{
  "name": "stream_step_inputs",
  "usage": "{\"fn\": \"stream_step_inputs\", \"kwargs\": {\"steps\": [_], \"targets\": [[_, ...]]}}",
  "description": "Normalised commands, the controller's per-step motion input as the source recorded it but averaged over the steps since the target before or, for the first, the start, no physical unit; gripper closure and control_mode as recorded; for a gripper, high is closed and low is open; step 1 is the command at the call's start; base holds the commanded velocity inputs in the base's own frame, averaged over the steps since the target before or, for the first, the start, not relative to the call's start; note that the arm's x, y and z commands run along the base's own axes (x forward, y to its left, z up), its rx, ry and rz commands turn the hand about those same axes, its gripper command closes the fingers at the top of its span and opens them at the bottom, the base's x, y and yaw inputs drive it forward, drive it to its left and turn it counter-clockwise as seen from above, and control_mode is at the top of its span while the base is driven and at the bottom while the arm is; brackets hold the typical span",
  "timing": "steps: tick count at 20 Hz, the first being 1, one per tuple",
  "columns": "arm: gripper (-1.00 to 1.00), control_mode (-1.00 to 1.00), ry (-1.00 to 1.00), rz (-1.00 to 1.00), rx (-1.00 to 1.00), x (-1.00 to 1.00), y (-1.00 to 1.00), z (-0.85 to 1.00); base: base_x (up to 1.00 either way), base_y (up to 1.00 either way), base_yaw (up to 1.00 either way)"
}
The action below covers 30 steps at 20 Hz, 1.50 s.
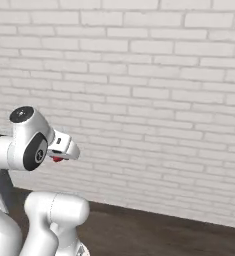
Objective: Take the strawberry from the fridge and place it on top of the pancake, located on the dining counter.
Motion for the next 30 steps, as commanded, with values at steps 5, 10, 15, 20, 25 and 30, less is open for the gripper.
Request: {"fn": "stream_step_inputs", "kwargs": {"steps": [5, 10, 15, 20, 25, 30], "targets": [[1.0, 1.0, 0.0, 0.0, 0.0, 0.0, 0.0, 0.0, 0.0, -0.42, -0.81], [1.0, 1.0, 0.0, 0.0, 0.0, 0.0, 0.0, 0.0, 0.02, -0.29, -0.57], [1.0, 1.0, 0.0, 0.0, 0.0, 0.0, 0.0, 0.0, 0.39, -0.39, -0.49], [1.0, 1.0, 0.0, 0.0, 0.0, 0.0, 0.0, 0.0, 0.79, -0.39, -0.43], [1.0, 1.0, 0.0, 0.0, 0.0, 0.0, 0.0, 0.0, 0.88, -0.39, -0.41], [1.0, 1.0, 0.0, 0.0, 0.0, 0.0, 0.0, 0.0, 0.81, -0.29, -0.53]]}}
